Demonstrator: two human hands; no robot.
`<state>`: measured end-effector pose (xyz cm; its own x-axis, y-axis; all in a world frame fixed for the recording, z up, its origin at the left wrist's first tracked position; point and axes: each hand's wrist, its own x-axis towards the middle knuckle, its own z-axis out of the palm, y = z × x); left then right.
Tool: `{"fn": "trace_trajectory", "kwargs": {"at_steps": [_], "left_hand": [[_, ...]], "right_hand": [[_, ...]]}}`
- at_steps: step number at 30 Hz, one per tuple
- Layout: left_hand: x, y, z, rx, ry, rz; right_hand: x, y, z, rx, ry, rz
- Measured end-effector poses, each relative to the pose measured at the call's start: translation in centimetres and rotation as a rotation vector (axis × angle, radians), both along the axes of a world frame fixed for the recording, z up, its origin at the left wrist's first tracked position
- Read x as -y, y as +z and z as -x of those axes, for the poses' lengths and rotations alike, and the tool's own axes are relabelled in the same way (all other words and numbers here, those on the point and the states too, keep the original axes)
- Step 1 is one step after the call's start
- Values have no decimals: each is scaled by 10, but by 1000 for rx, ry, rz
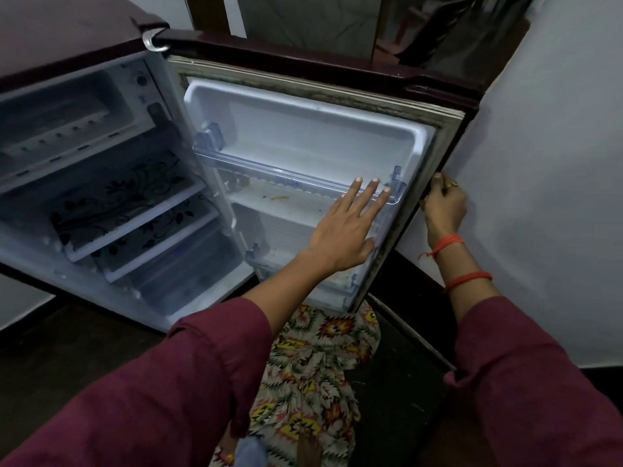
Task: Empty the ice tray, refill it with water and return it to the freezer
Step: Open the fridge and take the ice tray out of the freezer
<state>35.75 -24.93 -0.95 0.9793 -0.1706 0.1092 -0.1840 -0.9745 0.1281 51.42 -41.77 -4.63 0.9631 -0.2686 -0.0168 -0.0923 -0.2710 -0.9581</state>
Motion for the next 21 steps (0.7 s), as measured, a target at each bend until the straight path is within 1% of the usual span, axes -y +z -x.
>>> {"fn": "trace_trajectory", "kwargs": {"at_steps": [10, 14, 18, 21], "left_hand": [[-3, 7, -19, -34, -28, 17], [-9, 7, -17, -16, -10, 61], [-30, -4, -3, 42, 61, 151], [-50, -15, 14, 78, 121, 208]], "right_hand": [[-10, 10, -4, -56, 86, 23], [-10, -4, -3, -71, 69, -56], [-26, 6, 30, -88, 45, -175], [-37, -2, 53, -94, 47, -259]]}}
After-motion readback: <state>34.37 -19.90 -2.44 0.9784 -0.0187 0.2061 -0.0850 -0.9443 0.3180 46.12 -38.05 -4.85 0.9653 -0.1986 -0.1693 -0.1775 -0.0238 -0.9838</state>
